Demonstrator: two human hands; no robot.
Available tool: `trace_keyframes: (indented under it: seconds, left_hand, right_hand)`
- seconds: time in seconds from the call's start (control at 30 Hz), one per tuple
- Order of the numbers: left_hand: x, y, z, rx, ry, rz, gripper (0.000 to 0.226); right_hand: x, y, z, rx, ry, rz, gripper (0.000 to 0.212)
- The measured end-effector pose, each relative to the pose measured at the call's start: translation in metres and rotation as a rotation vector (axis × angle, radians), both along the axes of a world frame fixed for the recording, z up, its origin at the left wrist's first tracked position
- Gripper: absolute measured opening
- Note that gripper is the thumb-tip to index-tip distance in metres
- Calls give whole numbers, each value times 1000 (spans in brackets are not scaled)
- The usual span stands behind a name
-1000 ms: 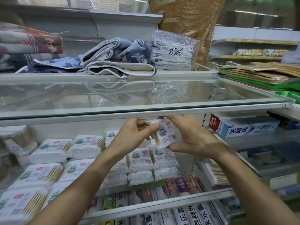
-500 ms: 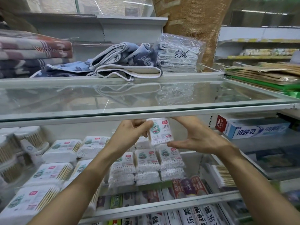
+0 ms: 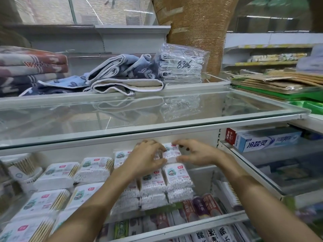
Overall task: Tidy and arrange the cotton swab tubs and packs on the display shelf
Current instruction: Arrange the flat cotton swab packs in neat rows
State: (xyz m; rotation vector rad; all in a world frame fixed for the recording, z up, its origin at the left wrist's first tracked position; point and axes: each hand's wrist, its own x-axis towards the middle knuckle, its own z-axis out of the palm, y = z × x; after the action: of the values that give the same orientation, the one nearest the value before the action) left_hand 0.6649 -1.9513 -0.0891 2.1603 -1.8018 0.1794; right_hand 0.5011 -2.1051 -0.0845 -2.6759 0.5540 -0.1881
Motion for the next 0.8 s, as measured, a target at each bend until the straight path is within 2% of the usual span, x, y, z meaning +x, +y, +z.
trace_keyframes:
  seconds: [0.27,0.4,0.47,0.63,0.8]
  left_hand:
    - [-4,-8,-3,9,-71,33,38]
    - [0,-3,-3,-105,34,-35,45]
    - [-1,1,1,-190,93,-79,44]
    - [-18,2,10,-310,217,-154,34]
    - [-34,-8,10,-360,316,-214,28]
  right_hand:
    - [-4,-6,-1,45,-3,-17,62]
    - [-31,-11,12,-71,-45,-125,59]
    - [-50,-11,19,-116,49,-156,63]
    - [-85,4,25,-113,453,-178,86]
    - [-104,22,22,-183,605,-235,90]
